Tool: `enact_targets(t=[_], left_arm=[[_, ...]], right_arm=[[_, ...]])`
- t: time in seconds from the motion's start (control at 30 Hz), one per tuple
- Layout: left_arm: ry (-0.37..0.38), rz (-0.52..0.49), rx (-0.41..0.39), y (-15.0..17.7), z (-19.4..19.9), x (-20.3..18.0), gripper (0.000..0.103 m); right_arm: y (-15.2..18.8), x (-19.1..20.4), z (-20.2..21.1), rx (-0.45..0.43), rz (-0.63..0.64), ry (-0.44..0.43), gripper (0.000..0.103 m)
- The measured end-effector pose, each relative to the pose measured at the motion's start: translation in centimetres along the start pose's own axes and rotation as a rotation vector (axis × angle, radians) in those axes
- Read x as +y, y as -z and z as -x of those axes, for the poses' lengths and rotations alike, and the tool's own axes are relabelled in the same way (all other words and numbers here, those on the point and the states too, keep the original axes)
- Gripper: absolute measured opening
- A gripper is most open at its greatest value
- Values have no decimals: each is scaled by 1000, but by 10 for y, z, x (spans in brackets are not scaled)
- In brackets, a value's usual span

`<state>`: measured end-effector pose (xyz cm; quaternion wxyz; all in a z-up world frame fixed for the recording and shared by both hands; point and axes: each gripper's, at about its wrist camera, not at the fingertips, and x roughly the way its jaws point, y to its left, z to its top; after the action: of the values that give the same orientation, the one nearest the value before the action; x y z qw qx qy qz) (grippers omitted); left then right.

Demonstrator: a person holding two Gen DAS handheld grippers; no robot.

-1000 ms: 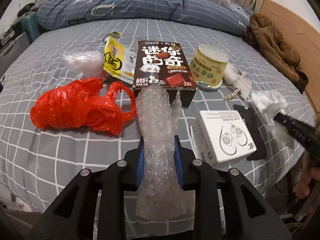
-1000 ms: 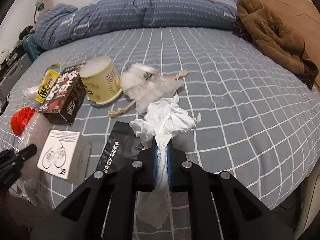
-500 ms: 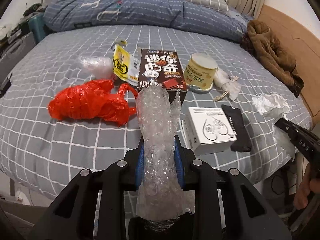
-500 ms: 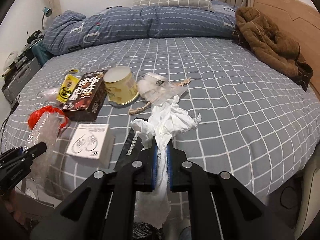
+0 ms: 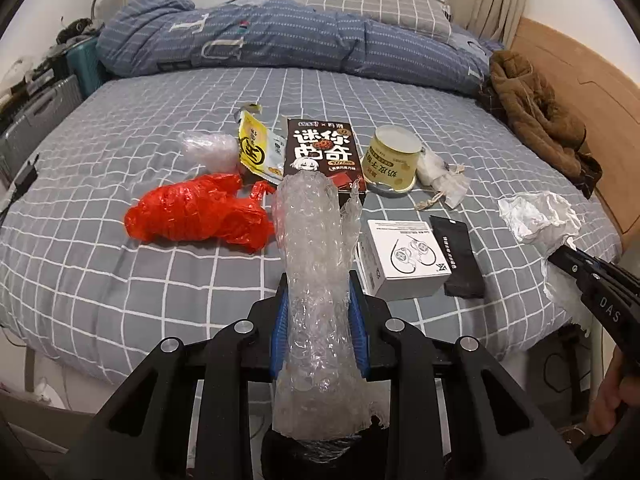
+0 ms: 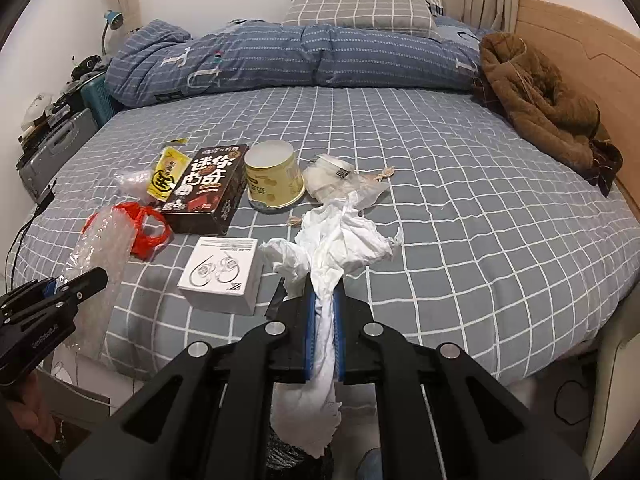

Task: Collect trash
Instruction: 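Carry the bubble wrap and white tissue in both tools down toward the black bin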

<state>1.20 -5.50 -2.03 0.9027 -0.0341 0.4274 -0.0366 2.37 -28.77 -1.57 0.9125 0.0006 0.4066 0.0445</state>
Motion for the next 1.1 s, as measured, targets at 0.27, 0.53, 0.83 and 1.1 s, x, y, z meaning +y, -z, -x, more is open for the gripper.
enact_targets(t=[0.27, 0.53, 0.83, 1.1], left_arm=[[13, 5, -14, 7, 30, 0, 26], [13, 11, -9, 27, 50, 4, 26], [12, 17, 8, 53, 64, 11, 26], [12, 24, 20, 76, 73, 13, 26]], right_arm=[[7, 11, 32, -16, 3, -27, 7], [26, 26, 54, -17, 16, -44, 7], [50, 46, 67, -2, 35, -72, 7], [72, 57, 78, 8, 44, -91, 7]])
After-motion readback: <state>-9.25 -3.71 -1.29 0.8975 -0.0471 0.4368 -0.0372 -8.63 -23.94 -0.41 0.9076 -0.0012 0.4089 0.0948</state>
